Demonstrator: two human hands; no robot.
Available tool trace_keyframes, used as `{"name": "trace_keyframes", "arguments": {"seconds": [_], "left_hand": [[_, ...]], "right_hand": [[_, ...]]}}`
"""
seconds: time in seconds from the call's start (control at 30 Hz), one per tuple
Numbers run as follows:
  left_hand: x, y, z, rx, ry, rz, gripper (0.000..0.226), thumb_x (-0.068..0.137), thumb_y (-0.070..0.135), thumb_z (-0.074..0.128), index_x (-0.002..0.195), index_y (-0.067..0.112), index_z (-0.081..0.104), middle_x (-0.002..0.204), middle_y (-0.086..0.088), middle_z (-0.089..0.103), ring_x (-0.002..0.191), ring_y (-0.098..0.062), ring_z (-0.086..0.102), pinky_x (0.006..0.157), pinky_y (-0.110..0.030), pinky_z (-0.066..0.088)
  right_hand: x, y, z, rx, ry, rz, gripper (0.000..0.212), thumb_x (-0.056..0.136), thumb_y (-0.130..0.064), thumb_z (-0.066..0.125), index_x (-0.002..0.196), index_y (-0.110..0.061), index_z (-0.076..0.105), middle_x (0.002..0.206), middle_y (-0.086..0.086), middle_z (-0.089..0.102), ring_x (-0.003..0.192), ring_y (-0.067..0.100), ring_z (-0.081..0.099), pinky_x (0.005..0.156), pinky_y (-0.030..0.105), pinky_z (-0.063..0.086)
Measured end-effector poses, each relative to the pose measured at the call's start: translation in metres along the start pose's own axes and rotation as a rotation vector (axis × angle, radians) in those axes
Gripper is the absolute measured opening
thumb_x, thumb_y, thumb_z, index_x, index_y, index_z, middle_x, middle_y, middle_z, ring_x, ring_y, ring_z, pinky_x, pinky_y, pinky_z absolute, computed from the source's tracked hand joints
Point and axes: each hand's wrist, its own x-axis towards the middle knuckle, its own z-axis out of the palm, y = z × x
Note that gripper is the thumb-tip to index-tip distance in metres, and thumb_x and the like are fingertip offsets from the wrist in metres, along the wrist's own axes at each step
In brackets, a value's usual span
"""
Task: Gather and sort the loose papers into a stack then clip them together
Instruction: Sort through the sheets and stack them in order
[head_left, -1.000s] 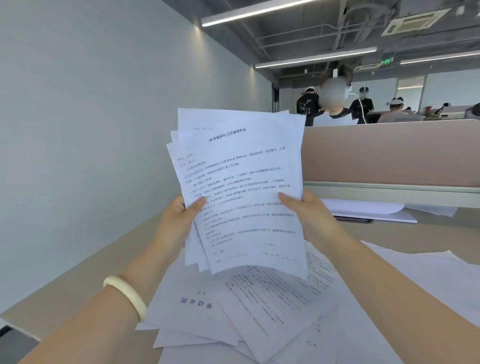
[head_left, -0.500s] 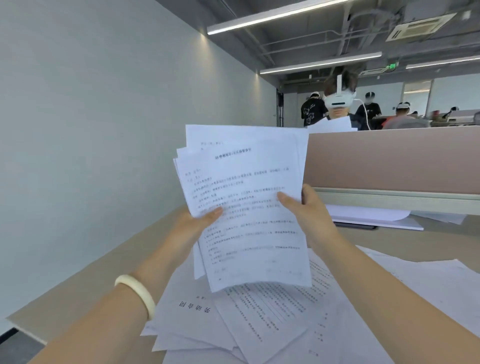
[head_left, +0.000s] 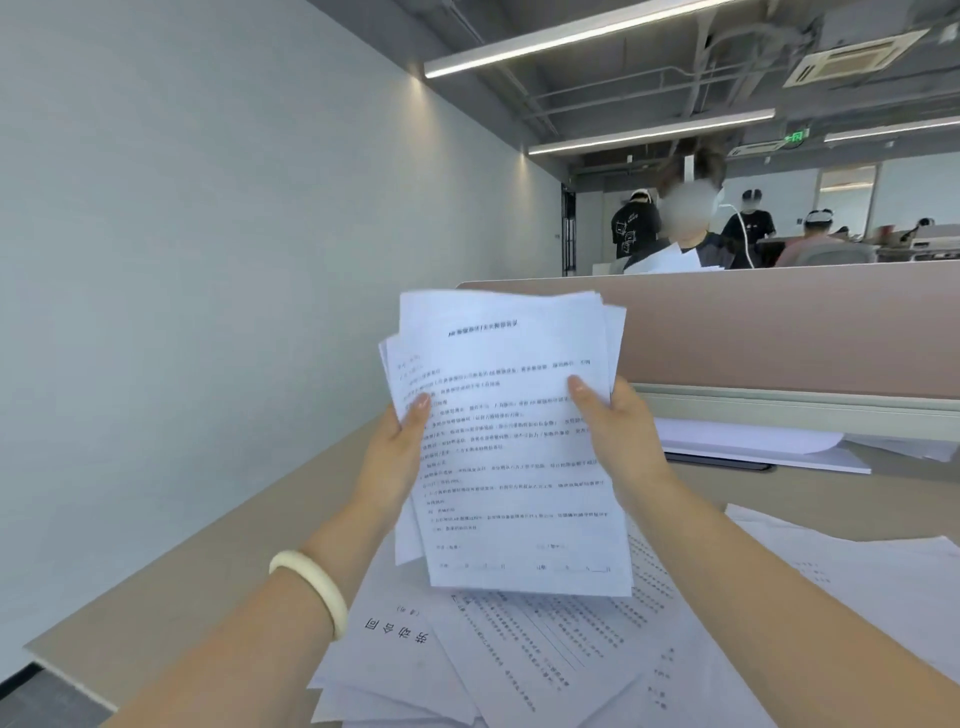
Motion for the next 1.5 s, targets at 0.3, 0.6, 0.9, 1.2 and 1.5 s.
{"name": "trace_keyframes", "arguments": {"seconds": [0.3,0.6,0.9,1.2,1.5], "left_hand": [[-0.011,-0.036,-0.009,-0.052,-0.029,-0.158,0.074,0.073,0.082,0.032,0.132,0.039,0.046,0.134,0.01,0.056,0.127,-0.017,0.051,0.108,-0.048,0.038],[-0.011,-0.007,0.027,-0.012,-0.018,-0.2,0.068,0.093,0.063,0.016,0.143,0.024,0.039,0.147,0.004,0.042,0.137,-0.019,0.038,0.115,-0.036,0.026],[0.024,-0.07,0.006,0.759,-0.519,-0.268,0.037,0.088,0.023,0.065,0.124,0.017,0.058,0.12,0.001,0.062,0.106,-0.021,0.058,0.083,-0.03,0.048],[0.026,-0.106,0.033,1.254,-0.705,-0.37,0.042,0.089,0.04,0.058,0.121,0.013,0.054,0.121,-0.003,0.056,0.112,-0.022,0.052,0.092,-0.027,0.04],[0.023,-0.102,0.034,1.019,-0.693,-0.297,0.015,0.089,0.022,0.061,0.098,0.014,0.054,0.101,-0.001,0.06,0.089,-0.015,0.052,0.068,-0.02,0.038]], "right_hand": [[-0.007,0.024,-0.019,-0.07,-0.1,0.117,0.022,0.087,-0.032,0.066,0.109,-0.03,0.061,0.107,-0.01,0.069,0.093,0.004,0.066,0.075,0.027,0.053],[-0.007,0.01,-0.018,-0.033,0.097,0.248,0.026,0.092,-0.035,0.057,0.11,-0.016,0.061,0.099,-0.005,0.066,0.083,0.014,0.06,0.068,0.029,0.049],[-0.045,0.043,-0.084,-0.17,-0.197,0.675,0.052,0.093,-0.024,0.059,0.141,-0.013,0.042,0.148,0.005,0.041,0.133,0.028,0.042,0.102,0.042,0.041],[-0.065,0.077,-0.106,-0.067,0.048,0.736,0.081,0.091,-0.018,0.062,0.152,-0.014,0.01,0.158,0.003,0.02,0.145,0.021,0.02,0.112,0.04,0.028],[-0.062,0.07,-0.123,0.002,0.081,0.807,0.041,0.091,-0.016,0.06,0.129,-0.019,0.044,0.151,0.005,0.029,0.139,0.026,0.028,0.111,0.043,0.029]]}}
